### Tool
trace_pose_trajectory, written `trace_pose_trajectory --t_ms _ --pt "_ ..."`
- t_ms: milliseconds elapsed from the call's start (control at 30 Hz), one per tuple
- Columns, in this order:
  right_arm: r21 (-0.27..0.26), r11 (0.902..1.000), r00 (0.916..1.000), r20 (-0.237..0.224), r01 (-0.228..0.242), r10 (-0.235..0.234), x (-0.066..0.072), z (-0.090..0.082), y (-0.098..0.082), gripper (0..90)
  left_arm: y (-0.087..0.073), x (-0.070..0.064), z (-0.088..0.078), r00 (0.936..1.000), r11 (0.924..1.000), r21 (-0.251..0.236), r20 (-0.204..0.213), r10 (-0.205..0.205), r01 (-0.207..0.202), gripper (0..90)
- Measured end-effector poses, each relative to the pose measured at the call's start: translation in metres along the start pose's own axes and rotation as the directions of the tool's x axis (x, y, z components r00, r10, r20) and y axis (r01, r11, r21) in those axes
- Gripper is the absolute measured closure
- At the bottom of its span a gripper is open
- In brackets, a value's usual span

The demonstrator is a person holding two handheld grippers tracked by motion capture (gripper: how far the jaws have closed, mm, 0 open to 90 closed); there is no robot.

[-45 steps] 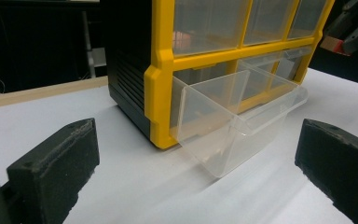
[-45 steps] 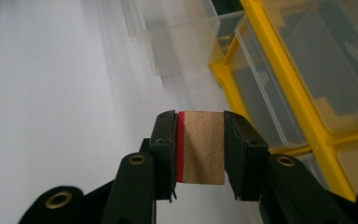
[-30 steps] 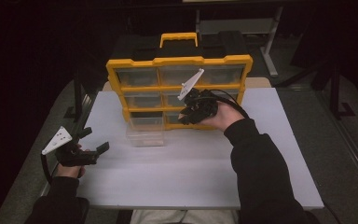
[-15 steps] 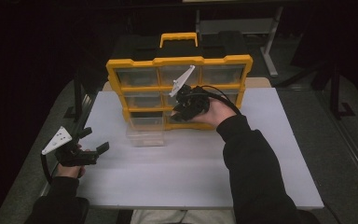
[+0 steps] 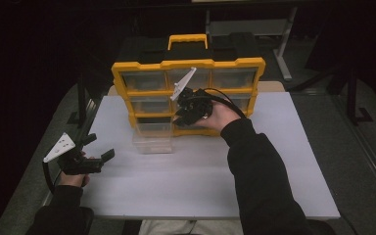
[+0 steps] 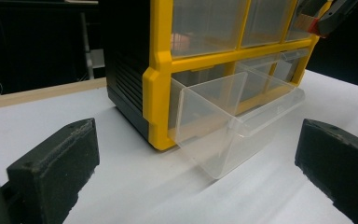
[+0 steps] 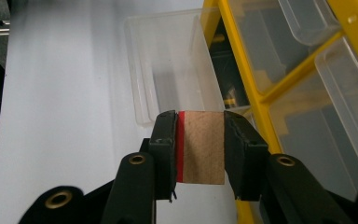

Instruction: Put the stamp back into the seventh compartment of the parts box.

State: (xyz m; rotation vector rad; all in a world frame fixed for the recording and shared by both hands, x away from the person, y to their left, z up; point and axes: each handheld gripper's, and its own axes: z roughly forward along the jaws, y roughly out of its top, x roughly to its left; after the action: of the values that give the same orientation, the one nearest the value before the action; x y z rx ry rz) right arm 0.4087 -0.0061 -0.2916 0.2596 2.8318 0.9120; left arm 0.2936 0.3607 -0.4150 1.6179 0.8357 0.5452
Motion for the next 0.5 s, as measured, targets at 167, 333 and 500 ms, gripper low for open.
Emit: trace_pose_trajectory --t_ms 167,333,500 --pt "0.001 0.9999 0.9998 -0.004 0.017 -0.017 0.002 0.004 0.007 65.6 0.0 0.0 0.0 1.0 1.0 0.001 0.002 0.0 0.0 0.0" --pt "0.007 0.9991 0.9991 -0.011 0.042 -0.042 0.006 0.009 0.019 65.5 0.0 0.0 0.0 1.0 1.0 0.001 0.002 0.002 -0.002 0.0" --pt "0.005 0.9988 0.9985 -0.025 0.05 -0.049 0.007 0.017 0.027 65.5 0.0 0.0 0.0 1.0 1.0 0.0 0.003 0.0 0.0 0.0"
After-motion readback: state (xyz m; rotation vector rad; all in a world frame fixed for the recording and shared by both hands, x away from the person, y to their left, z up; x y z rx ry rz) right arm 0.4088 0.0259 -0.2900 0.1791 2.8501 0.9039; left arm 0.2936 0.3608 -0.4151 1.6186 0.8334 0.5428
